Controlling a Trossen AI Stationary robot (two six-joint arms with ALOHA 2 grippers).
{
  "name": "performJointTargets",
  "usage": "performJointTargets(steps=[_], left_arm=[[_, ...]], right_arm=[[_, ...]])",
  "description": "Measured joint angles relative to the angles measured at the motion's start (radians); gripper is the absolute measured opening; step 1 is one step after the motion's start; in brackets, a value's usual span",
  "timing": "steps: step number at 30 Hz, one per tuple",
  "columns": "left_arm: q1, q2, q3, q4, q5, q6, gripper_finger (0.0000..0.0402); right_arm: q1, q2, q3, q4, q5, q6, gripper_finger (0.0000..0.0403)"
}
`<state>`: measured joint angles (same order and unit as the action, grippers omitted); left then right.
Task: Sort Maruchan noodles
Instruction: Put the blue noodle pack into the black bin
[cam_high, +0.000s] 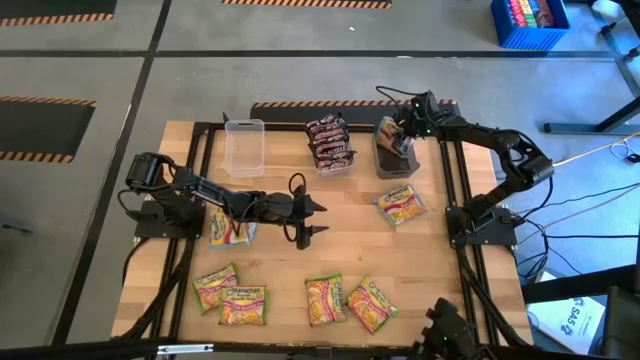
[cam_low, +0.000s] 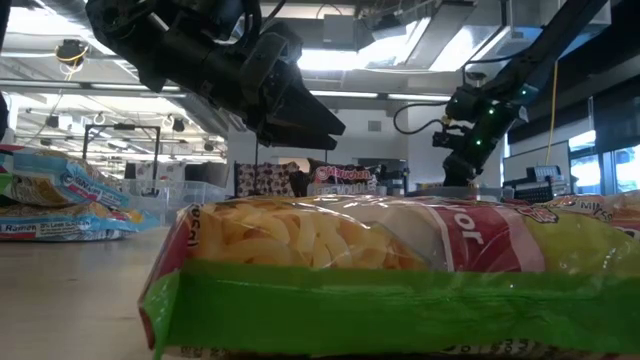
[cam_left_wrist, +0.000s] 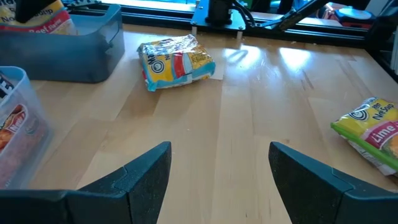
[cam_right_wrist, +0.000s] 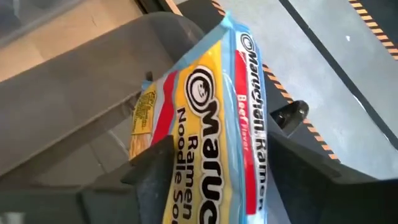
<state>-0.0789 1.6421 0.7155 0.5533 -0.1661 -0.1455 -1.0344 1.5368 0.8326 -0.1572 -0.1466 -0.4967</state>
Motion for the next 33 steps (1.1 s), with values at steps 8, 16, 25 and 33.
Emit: performJointTargets(steps=[8,16,25,33], left_arm=[[0.000,0.000,0.000,0.000,0.000,0.000,0.0263],[0.000,0.000,0.000,0.002,-0.004,0.000,0.0264],[0.000,0.000,0.000,0.009,-0.008,-0.002,0.0264],[-0.007,0.000,0.000,0.008,-0.008,-0.037,0.0263]], right_arm=[[0.001,-0.042,0.000,-0.006,-0.046,0.045,0.0252],[0.023,-0.193,0.000,-0.168,-0.160,0.150,0.0253],[0.336,-0.340,0.000,-0.466,-0.163,0.380,0.0253],[0.662,-0.345,-0.023,-0.722,-0.046,0.581,0.0238]])
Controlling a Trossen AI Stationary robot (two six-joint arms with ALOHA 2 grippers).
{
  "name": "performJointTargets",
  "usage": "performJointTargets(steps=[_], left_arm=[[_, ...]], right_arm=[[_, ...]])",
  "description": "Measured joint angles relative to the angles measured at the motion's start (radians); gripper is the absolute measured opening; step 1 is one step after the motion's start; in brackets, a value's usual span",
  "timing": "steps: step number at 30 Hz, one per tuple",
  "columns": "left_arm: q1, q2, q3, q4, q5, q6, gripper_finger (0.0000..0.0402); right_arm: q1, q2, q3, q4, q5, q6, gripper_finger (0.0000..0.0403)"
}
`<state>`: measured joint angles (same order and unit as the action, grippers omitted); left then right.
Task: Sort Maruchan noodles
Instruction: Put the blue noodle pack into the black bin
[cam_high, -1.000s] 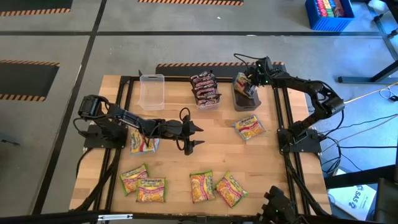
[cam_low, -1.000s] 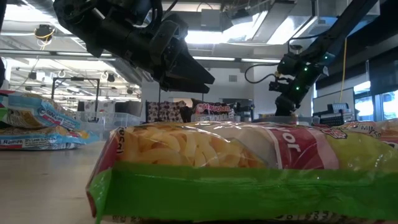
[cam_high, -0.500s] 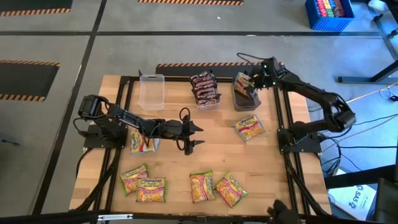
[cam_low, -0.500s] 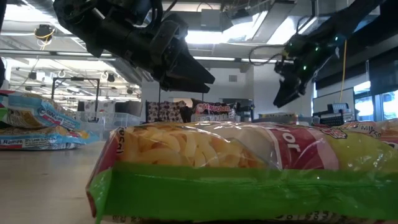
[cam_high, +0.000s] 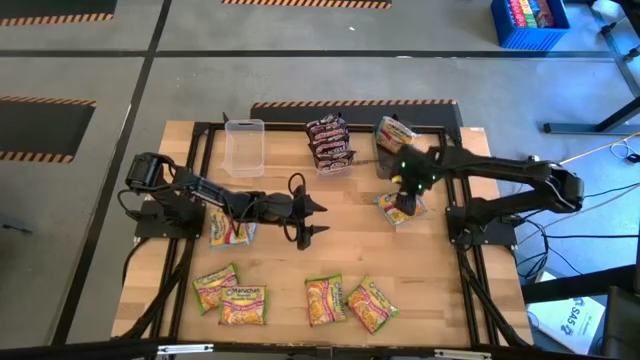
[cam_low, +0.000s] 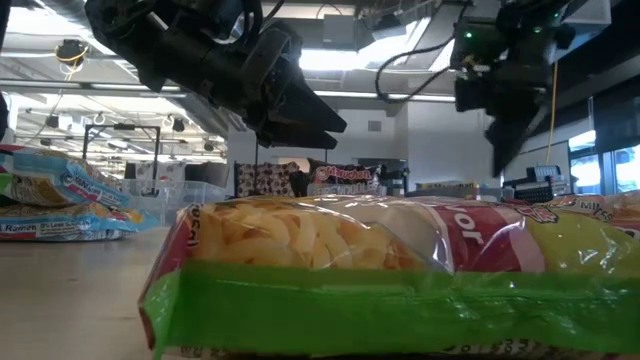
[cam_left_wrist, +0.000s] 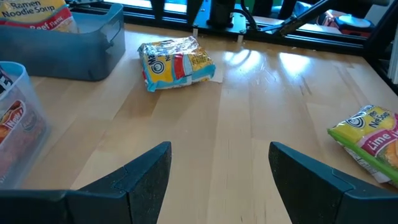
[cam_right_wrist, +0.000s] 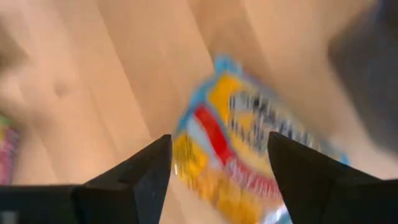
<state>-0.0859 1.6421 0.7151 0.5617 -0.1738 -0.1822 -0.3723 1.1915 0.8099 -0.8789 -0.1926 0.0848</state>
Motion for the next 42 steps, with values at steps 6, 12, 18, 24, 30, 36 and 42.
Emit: performJointTargets(steps=[6,12,18,24,30,36,42], left_arm=[[0.000,0.000,0.000,0.000,0.000,-0.002,0.0263],[0.000,0.000,0.000,0.000,0.000,-0.006,0.0263],[0.000,0.000,0.000,0.000,0.000,-0.023,0.0263],[0.000,0.000,0.000,-0.002,0.000,-0.052,0.0263],[0.000,0.000,0.000,-0.004,-0.001,-0.054,0.0263],[0.000,0.000,0.000,-0.001,-0.001,-0.055,0.0263],[-0.001,0.000,0.000,0.000,0.000,-0.080,0.0263]], right_arm=[[0.089,0.002,-0.086,-0.013,0.122,0.138,0.0168],[0.105,0.019,-0.181,0.153,0.056,0.175,0.0128],[0.174,0.046,-0.197,0.395,-0.002,0.229,0.0122],[0.237,0.178,-0.197,0.612,-0.003,0.259,0.0122],[0.298,0.303,-0.174,0.817,-0.023,0.258,0.0122],[0.363,0.352,-0.118,0.951,-0.028,0.211,0.0122],[0.381,0.282,-0.066,0.880,-0.041,0.177,0.0122]])
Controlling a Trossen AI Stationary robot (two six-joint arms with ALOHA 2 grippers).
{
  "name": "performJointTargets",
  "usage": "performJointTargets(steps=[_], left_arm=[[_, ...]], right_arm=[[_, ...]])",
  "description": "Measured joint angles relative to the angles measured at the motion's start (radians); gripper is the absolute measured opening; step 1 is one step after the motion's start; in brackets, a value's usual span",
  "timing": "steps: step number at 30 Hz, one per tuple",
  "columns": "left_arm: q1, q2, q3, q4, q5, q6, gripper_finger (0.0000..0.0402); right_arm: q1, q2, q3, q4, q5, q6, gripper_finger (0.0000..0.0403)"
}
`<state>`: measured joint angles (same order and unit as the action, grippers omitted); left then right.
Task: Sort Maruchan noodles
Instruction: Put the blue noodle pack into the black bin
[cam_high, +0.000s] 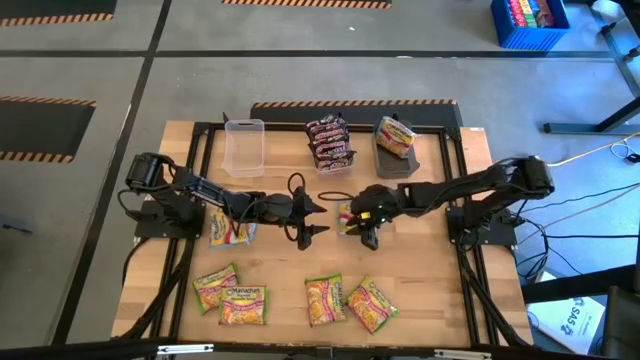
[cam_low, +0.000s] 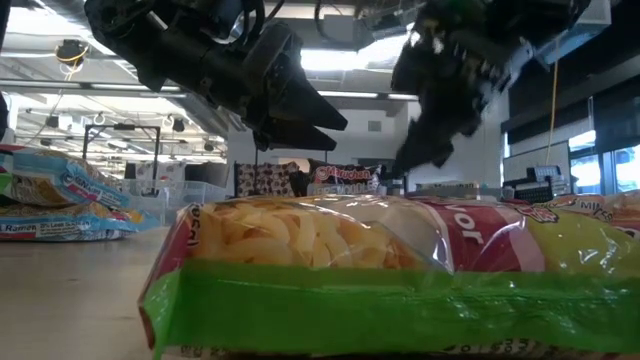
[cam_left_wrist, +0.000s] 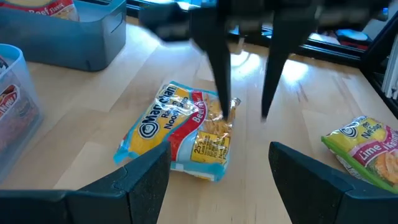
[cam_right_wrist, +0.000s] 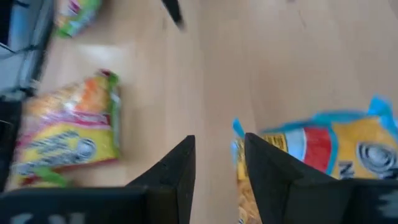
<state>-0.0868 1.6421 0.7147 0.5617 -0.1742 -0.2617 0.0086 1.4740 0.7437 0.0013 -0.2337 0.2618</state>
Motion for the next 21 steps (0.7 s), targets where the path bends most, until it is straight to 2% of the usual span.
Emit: performJointTargets(steps=[2,5,11,15,18,21], left_arm=[[-0.006,0.000,0.000,0.000,-0.004,-0.002,0.0263],[-0.019,0.003,0.000,0.005,-0.034,-0.015,0.0263],[-0.020,0.003,0.000,0.007,-0.087,-0.060,0.0263],[0.001,0.003,0.000,-0.005,-0.071,-0.109,0.0263],[0.023,0.021,0.001,-0.009,-0.035,-0.158,0.0263],[0.044,0.047,0.001,-0.004,-0.014,-0.204,0.0263]], right_arm=[[-0.002,-0.059,-0.001,-0.083,-0.001,-0.005,0.0122],[-0.002,-0.151,-0.018,-0.185,0.085,-0.007,0.0122],[-0.004,-0.312,-0.180,-0.154,0.139,0.134,0.0122],[-0.002,-0.375,-0.300,-0.119,0.113,0.300,0.0126],[-0.002,-0.390,-0.360,-0.105,0.084,0.393,0.0154],[-0.002,-0.394,-0.400,-0.106,0.097,0.451,0.0203]])
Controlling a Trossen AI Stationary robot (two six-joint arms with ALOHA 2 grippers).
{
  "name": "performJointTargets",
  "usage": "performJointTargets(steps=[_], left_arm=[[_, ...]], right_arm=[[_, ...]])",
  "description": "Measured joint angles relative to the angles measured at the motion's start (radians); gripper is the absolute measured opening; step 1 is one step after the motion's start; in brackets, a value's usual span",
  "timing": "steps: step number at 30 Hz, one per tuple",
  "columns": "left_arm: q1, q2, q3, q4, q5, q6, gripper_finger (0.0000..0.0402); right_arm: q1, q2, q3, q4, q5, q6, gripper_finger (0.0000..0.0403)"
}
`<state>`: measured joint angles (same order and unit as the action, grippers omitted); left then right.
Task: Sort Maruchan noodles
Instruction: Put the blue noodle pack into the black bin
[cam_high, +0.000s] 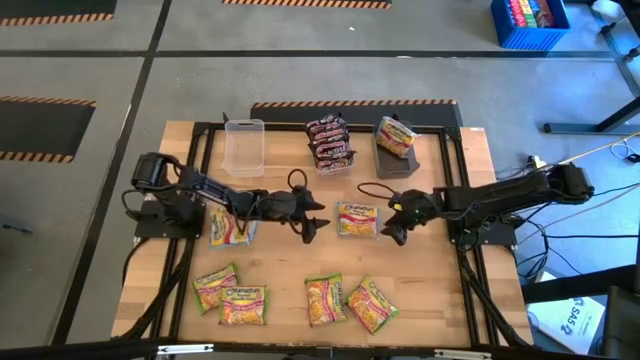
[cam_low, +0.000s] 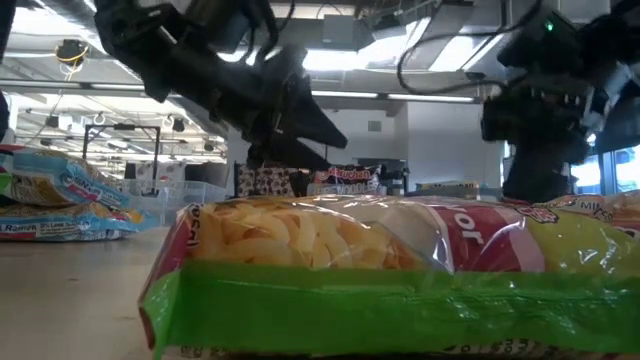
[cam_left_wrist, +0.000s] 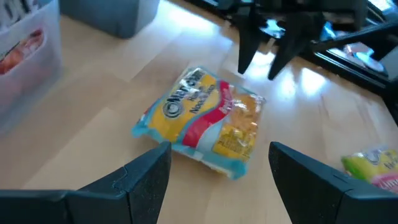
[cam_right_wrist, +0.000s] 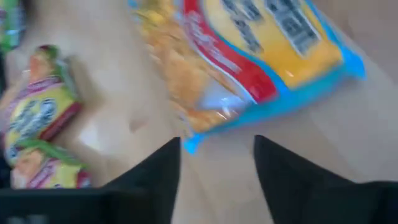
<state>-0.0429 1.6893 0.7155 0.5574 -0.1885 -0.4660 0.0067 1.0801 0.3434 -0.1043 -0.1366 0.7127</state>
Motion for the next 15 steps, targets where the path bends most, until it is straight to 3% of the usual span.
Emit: performJointTargets(steps=[7,15], left_arm=[[0.039,0.082,0.000,0.020,0.035,-0.106,0.0263],[0.035,0.156,0.027,0.087,0.059,-0.136,0.0263]], right_arm=[[0.000,0.000,-0.074,0.111,0.048,0.053,0.0314],[0.000,0.004,-0.130,0.218,0.068,0.181,0.0326]])
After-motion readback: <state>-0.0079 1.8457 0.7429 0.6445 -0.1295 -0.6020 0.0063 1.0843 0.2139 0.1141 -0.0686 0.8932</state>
